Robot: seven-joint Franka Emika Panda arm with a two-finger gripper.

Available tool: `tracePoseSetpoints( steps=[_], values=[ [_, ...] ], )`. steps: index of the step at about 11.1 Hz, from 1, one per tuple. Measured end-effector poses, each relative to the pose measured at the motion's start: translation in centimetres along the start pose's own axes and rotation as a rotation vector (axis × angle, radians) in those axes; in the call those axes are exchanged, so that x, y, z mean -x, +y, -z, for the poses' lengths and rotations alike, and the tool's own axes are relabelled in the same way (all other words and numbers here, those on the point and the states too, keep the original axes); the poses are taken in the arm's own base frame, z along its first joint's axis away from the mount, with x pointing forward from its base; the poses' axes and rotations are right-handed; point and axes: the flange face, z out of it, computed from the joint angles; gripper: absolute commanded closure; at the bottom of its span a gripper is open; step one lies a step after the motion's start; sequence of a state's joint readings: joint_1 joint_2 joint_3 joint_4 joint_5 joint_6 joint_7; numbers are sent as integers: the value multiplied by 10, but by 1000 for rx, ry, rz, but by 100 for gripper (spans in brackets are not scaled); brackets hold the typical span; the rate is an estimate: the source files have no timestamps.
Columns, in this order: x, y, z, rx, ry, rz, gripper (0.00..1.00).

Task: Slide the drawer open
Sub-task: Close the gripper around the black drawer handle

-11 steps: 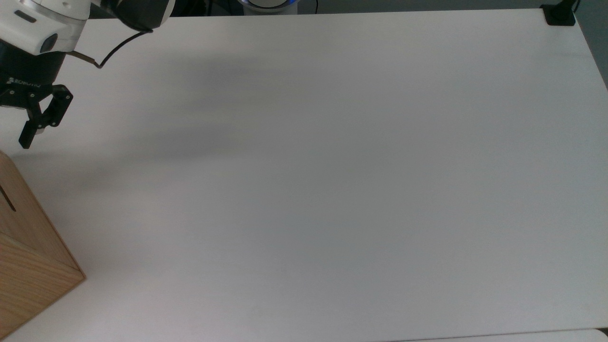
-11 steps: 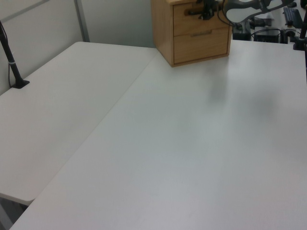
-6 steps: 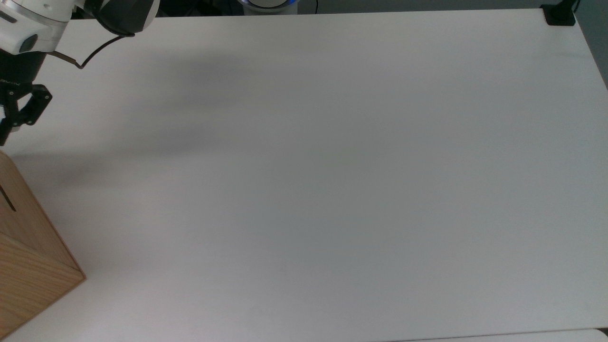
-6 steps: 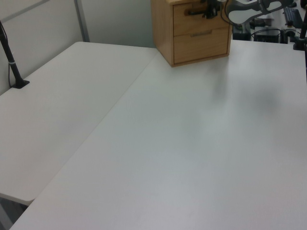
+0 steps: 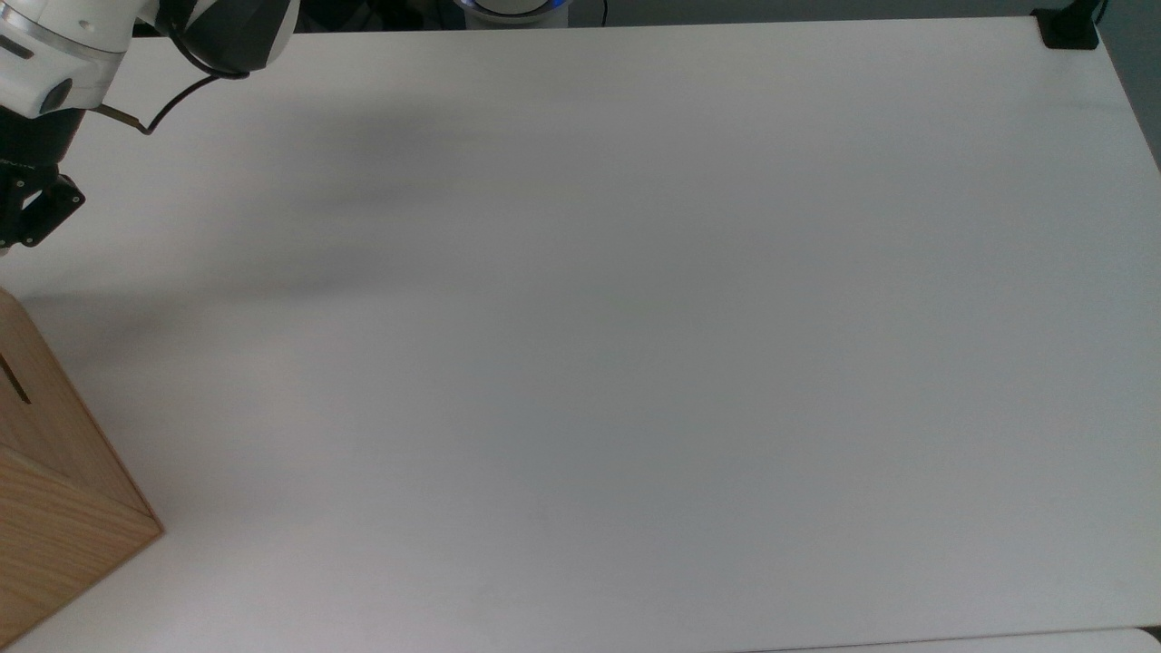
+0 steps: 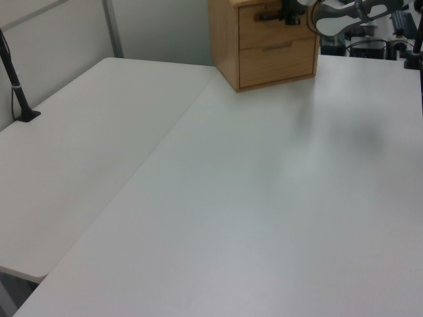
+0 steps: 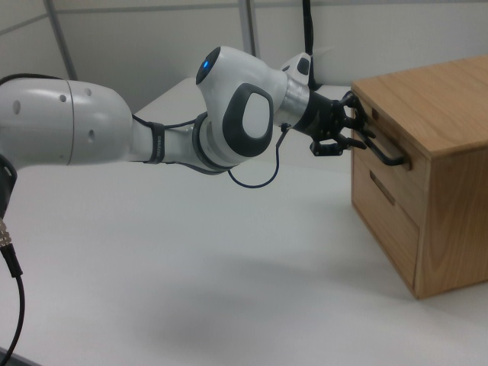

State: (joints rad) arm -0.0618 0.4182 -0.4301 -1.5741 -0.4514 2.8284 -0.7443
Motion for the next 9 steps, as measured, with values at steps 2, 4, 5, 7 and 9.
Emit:
tracePoseSetpoints(
  steps=[2,4,5,7,9],
  values=[
    [1,-1,-1,-2,-2,1,77],
    [6,0,-3,-2,-11,0,92],
    [9,0,-4,-2,-16,-1,95],
    [10,-1,-4,-3,-18,11,100],
    [10,0,-3,-3,-17,10,100]
  ],
)
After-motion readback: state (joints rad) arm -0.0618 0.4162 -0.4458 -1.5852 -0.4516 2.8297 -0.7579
